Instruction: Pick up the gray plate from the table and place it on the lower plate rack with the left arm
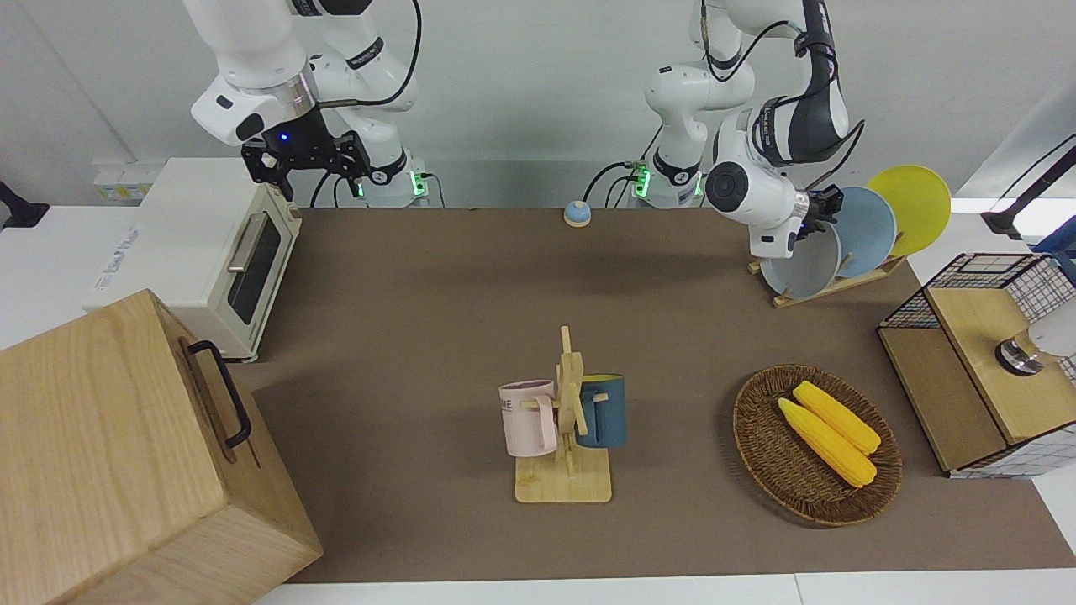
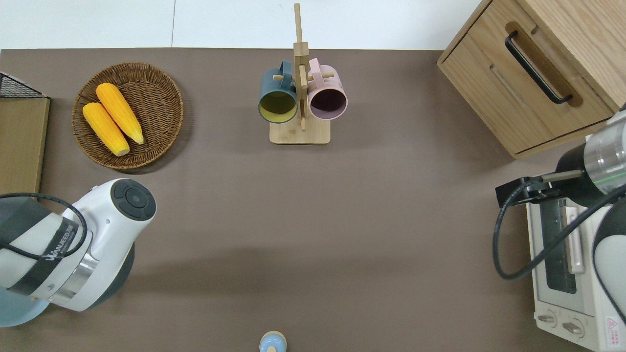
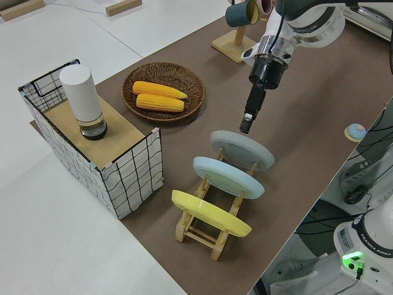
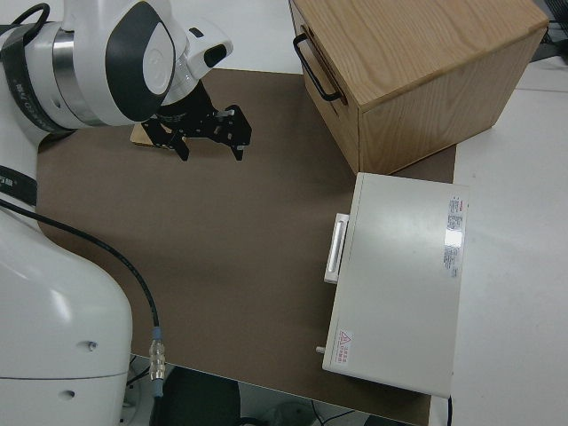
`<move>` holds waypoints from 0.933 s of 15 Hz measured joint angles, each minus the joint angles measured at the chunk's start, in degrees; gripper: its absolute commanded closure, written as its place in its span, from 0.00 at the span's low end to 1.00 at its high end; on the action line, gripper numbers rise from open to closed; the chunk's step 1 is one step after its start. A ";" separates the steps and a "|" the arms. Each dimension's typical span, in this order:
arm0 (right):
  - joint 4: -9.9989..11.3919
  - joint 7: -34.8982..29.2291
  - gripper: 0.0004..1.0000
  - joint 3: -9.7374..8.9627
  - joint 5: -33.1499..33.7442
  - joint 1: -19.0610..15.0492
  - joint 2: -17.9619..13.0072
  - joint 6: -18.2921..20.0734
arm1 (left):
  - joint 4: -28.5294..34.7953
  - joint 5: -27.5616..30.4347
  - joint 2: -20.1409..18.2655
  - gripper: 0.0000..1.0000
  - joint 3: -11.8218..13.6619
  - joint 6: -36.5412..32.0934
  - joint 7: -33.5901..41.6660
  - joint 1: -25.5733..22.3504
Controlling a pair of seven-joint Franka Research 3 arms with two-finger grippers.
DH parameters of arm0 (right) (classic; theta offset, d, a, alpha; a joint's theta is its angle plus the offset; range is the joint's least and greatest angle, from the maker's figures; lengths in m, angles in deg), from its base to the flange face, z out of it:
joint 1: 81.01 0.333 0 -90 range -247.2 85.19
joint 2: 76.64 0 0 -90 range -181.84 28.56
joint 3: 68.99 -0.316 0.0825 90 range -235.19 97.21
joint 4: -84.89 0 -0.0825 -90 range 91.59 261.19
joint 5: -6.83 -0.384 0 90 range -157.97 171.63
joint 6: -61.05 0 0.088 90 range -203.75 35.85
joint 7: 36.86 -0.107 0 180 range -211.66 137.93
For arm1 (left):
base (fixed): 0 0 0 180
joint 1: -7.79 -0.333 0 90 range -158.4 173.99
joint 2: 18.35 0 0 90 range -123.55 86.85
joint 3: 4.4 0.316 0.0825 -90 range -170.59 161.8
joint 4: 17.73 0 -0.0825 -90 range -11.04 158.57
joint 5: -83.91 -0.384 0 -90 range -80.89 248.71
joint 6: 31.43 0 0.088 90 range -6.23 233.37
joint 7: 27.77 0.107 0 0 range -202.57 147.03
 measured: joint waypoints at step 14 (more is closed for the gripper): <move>0.00 0.00 0.02 0.00 0.00 0.00 0.00 0.00 | -7.14 12.79 -0.28 0.00 0.68 1.25 15.00 -0.13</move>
